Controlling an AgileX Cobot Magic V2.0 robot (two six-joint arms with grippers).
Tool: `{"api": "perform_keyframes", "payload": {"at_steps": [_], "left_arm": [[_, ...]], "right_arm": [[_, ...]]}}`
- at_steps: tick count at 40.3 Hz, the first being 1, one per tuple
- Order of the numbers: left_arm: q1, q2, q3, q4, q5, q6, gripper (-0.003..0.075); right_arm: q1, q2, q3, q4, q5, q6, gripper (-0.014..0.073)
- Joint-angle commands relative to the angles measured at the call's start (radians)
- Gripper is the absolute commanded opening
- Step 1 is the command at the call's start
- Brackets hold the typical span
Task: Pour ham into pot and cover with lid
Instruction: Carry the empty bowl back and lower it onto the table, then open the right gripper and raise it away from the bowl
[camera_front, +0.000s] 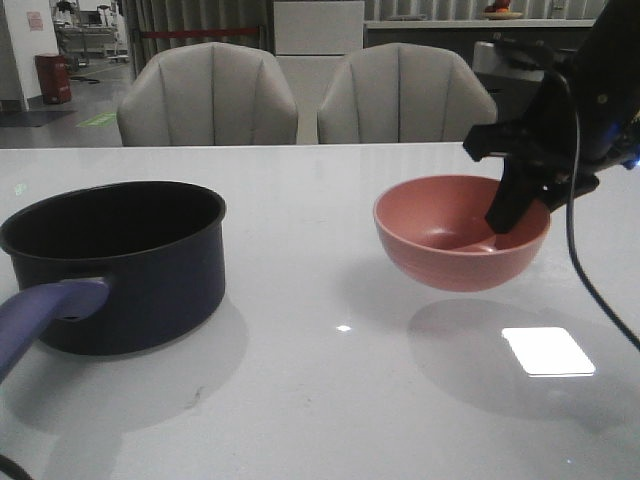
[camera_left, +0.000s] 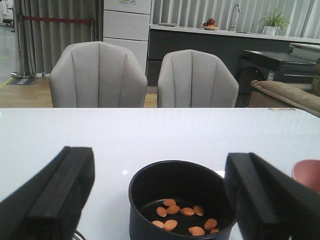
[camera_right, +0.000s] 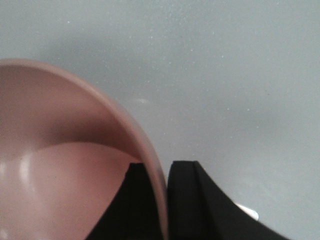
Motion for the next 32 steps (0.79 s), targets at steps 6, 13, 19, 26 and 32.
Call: {"api": "perform_keyframes", "payload": {"at_steps": [6, 13, 19, 26, 32], "left_arm": [[-0.007, 0.013, -0.026, -0.009, -0.086, -0.005, 0.0586], [-0.007, 0.013, -0.026, -0.009, -0.086, -0.005, 0.0586], [-0.007, 0.013, -0.026, -0.009, -0.086, -0.005, 0.0585], [-0.007, 0.013, -0.026, -0.009, -0.086, -0.005, 0.0586], [-0.007, 0.013, -0.026, -0.009, -0.086, -0.005, 0.0586]], "right_arm": [[-0.006, 0.017, -0.027, 0.032, -0.051, 0.011, 0.0261], [-0.006, 0.006, -0.032, 0.032, -0.046, 0.012, 0.0409], [-0.007, -0.067, -0.032, 0.027, -0.016, 0.004, 0.0423], [-0.007, -0.229, -0.028, -0.014, 0.057, -0.007, 0.0423], [-0.007, -0.421, 0.026, -0.029, 0.042, -0.007, 0.0423]]}}
